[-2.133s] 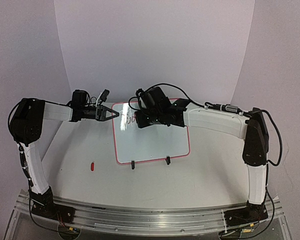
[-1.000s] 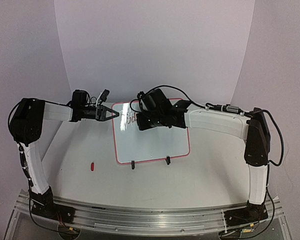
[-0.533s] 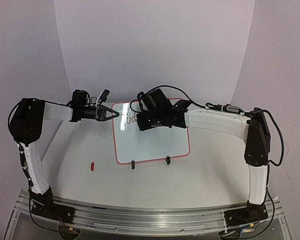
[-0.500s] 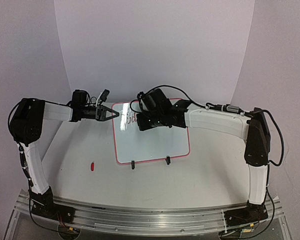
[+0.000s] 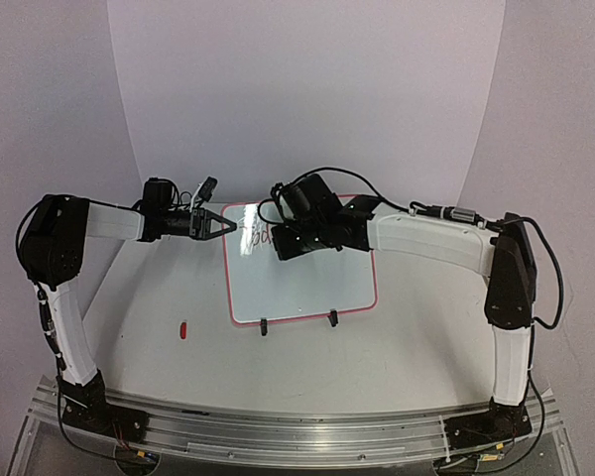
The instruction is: Write a sentence on the whiteboard
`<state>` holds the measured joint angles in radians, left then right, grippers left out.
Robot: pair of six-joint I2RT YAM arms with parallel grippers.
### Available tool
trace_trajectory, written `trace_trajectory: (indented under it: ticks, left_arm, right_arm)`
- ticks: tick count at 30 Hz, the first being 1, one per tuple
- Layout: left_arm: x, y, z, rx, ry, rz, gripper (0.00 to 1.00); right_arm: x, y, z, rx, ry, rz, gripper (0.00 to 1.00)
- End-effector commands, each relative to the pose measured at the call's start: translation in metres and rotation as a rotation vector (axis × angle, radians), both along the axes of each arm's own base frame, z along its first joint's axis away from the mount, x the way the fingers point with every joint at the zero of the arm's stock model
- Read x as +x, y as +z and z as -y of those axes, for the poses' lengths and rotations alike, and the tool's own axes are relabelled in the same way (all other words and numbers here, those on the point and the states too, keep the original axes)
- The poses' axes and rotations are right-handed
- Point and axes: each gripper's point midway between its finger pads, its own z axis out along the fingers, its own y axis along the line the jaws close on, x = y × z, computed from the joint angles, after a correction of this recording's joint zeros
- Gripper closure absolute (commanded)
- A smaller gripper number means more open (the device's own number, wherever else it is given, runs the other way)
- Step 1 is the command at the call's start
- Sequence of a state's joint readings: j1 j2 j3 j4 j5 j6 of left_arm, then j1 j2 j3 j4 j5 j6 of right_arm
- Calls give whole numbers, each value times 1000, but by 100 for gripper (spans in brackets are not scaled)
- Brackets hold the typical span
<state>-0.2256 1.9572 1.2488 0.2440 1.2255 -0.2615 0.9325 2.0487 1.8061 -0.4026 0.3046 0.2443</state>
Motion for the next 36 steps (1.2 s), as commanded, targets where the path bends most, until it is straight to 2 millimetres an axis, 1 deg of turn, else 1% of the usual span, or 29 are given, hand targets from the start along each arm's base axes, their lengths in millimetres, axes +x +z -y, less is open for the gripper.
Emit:
trace_trajectory:
  ticks: [1, 5, 16, 18, 22, 30, 36]
  left_arm:
    - [5, -6, 4, 33, 34, 90, 100]
    - [6, -5, 3, 33, 35, 92, 100]
    - [7, -6, 3, 34, 32, 89, 100]
    - [7, -7, 3, 34, 32, 89, 100]
    - [7, -6, 4, 34, 31, 91, 100]
    - [7, -6, 4, 35, 29, 92, 100]
    - [6, -6, 4, 37, 28, 95, 100]
  right_arm:
    - [-1, 30, 5, 51, 18, 31, 100]
    - [-4, 40, 4, 81, 31, 47, 100]
    - [-10, 51, 10, 133, 30, 63, 100]
    - [-8, 50, 11, 125, 17, 71, 100]
    - [2, 46, 17, 95, -32, 97, 100]
    - [14, 43, 17, 82, -73, 124, 100]
    - [17, 39, 14, 86, -75, 119, 100]
